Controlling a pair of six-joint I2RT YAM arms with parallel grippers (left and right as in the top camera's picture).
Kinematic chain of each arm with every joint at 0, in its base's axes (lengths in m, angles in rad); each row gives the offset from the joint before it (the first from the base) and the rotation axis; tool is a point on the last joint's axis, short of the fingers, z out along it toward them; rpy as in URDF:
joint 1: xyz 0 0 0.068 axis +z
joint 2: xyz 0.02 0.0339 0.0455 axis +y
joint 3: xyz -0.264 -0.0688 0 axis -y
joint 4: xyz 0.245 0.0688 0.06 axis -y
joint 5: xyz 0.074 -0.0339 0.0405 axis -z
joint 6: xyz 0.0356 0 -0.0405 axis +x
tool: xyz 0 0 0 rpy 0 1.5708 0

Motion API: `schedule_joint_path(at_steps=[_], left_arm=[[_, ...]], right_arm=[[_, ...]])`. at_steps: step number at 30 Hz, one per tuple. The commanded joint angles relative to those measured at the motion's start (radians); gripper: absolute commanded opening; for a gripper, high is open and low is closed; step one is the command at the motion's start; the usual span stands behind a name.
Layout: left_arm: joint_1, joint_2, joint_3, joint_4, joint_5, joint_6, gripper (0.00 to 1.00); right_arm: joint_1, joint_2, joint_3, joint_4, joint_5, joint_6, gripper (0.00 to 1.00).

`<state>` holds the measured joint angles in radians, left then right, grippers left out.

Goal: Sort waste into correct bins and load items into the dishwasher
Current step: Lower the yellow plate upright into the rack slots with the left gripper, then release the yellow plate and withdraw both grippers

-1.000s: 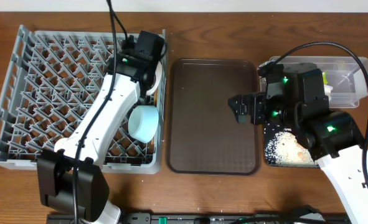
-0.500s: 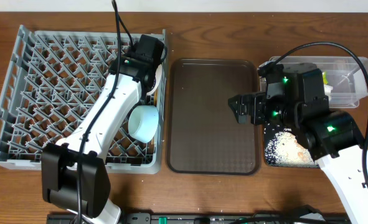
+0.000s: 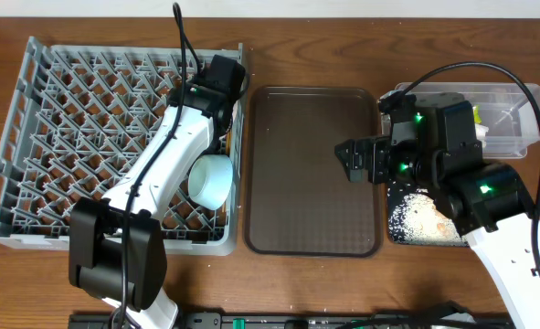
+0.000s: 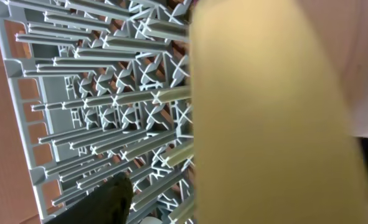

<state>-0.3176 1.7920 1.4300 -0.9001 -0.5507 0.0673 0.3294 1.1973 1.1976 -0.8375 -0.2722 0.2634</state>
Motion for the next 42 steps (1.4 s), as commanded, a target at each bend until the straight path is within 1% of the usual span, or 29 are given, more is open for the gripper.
schedule_joint_path(at_steps=[1, 6, 11, 15, 22, 27, 29, 32, 33, 37, 42], left_arm=[[0.002, 0.002, 0.003, -0.008, 0.026, -0.038, 0.67], [-0.016, -0.057, 0.025, -0.034, 0.047, -0.039, 0.77], [-0.051, -0.169, 0.025, -0.042, 0.103, -0.039, 0.82], [-0.060, -0.262, 0.025, -0.064, 0.138, -0.039, 0.83], [-0.060, -0.476, 0.025, -0.106, 0.398, -0.057, 0.84], [-0.060, -0.667, 0.025, -0.136, 0.474, -0.117, 0.83], [-0.060, -0.750, 0.025, -0.143, 0.480, -0.151, 0.83], [-0.060, -0.865, 0.025, -0.143, 0.479, -0.155, 0.84], [-0.060, -0.898, 0.025, -0.142, 0.479, -0.155, 0.93], [-0.060, -1.002, 0.024, -0.145, 0.480, -0.154, 0.93], [-0.060, -1.081, 0.024, -0.160, 0.480, -0.155, 0.93]], right_arm=[[-0.008, -0.008, 0.005, -0.002, 0.006, 0.013, 0.99], [-0.008, -0.008, 0.005, -0.002, 0.006, 0.013, 0.99], [-0.008, -0.008, 0.005, -0.002, 0.006, 0.013, 0.99], [-0.008, -0.008, 0.005, -0.005, 0.006, 0.013, 0.99], [-0.008, -0.011, 0.006, 0.001, 0.010, 0.013, 0.99], [-0.008, -0.061, 0.017, 0.003, 0.010, 0.008, 0.99], [-0.008, -0.096, 0.021, 0.006, 0.010, 0.001, 0.99], [-0.008, -0.161, 0.023, 0.020, 0.011, 0.001, 0.99], [-0.008, -0.182, 0.023, 0.027, 0.011, 0.001, 0.99], [-0.008, -0.243, 0.023, 0.062, 0.011, 0.002, 0.99], [-0.008, -0.257, 0.023, 0.053, 0.003, 0.003, 0.99]])
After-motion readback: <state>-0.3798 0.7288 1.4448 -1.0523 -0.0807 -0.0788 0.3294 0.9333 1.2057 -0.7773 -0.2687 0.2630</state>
